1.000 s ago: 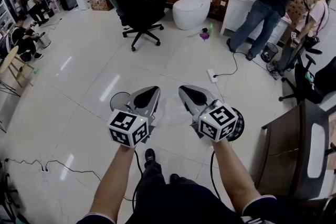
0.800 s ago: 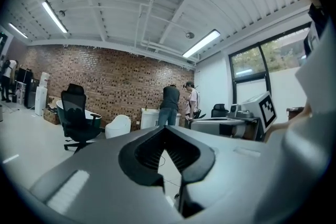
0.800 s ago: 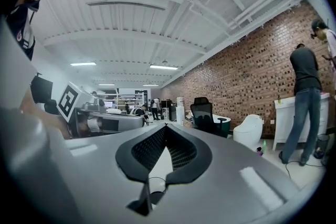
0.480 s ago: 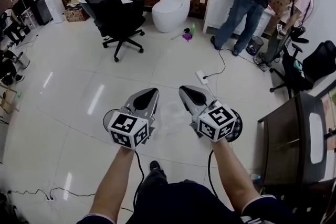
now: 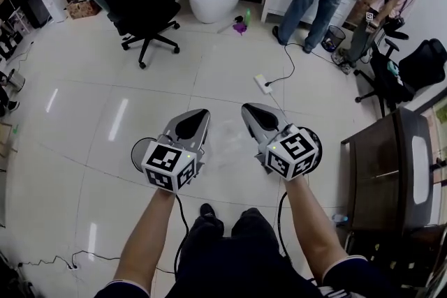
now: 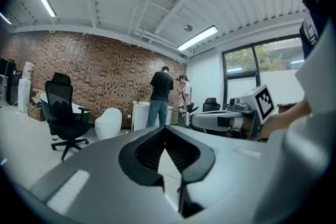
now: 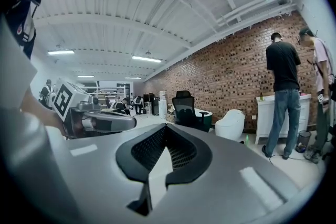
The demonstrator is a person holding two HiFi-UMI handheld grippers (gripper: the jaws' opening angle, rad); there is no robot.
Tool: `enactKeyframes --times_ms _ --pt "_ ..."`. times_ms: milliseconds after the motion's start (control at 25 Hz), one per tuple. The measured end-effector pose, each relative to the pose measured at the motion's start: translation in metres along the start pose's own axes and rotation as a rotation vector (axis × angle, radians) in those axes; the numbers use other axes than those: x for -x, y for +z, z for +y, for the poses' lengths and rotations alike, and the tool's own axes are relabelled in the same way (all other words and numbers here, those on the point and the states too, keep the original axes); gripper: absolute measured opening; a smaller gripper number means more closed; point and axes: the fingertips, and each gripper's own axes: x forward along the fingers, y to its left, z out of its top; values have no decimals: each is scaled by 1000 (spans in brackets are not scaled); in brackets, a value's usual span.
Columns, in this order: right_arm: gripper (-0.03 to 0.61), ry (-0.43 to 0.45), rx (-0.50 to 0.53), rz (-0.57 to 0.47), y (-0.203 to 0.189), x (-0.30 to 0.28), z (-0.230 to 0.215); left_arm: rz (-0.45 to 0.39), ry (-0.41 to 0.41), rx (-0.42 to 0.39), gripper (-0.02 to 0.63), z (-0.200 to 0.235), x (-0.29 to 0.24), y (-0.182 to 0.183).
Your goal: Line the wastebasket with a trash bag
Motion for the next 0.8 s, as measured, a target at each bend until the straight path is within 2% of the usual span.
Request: enactKeyframes --times_ms 240,440,600,800 --pt "0 20 17 29 -40 -8 -24 23 2 -2 11 -4 -29 -48" --pt "2 27 33 65 -105 -16 -45 37 25 -8 11 6 -53 -114" --pt "2 10 33 104 -176 -25 -61 63 58 6 11 24 -66 -189" --pt "2 4 12 172 -292 -32 -93 117 86 44 15 41 -89 -309"
